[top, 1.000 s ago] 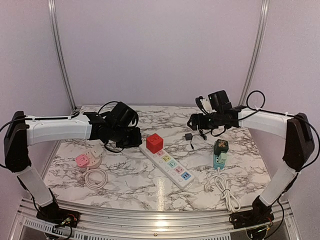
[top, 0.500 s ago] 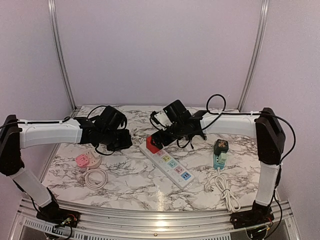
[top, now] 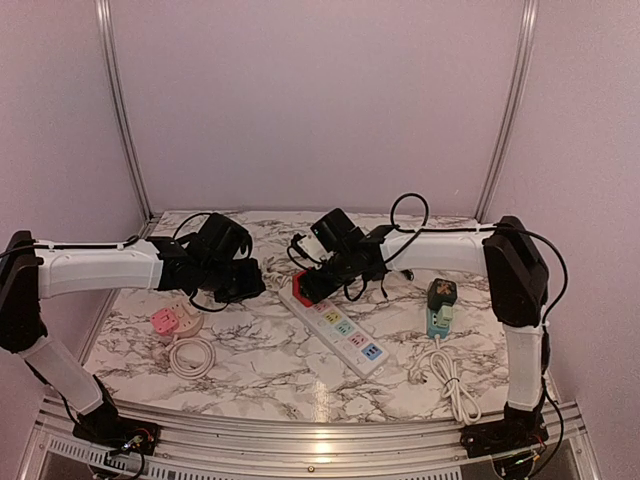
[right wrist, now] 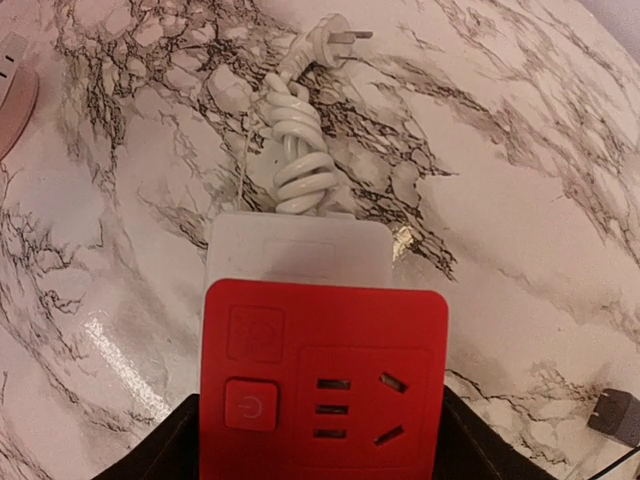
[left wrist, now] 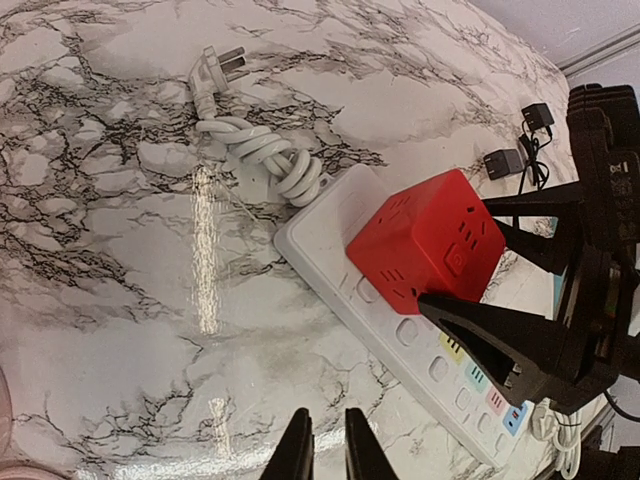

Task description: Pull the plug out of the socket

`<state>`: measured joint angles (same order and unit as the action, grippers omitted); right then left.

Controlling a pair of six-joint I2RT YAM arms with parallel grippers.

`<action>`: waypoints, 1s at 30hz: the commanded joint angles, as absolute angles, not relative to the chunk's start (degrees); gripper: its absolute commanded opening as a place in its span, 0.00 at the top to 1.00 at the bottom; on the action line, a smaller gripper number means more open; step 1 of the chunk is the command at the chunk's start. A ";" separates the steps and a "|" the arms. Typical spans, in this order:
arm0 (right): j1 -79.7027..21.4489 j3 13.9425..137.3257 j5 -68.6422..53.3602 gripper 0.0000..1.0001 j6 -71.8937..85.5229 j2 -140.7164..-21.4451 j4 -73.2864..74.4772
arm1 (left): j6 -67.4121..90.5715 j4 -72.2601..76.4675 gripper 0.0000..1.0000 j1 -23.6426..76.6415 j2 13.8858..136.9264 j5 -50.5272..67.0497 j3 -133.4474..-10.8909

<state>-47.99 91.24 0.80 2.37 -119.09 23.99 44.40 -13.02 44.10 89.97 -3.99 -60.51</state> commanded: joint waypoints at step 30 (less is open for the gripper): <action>-53.18 76.87 1.34 0.76 10.65 -108.99 20.12 | 51.97 7.25 0.96 41.13 99.06 11.87 -53.42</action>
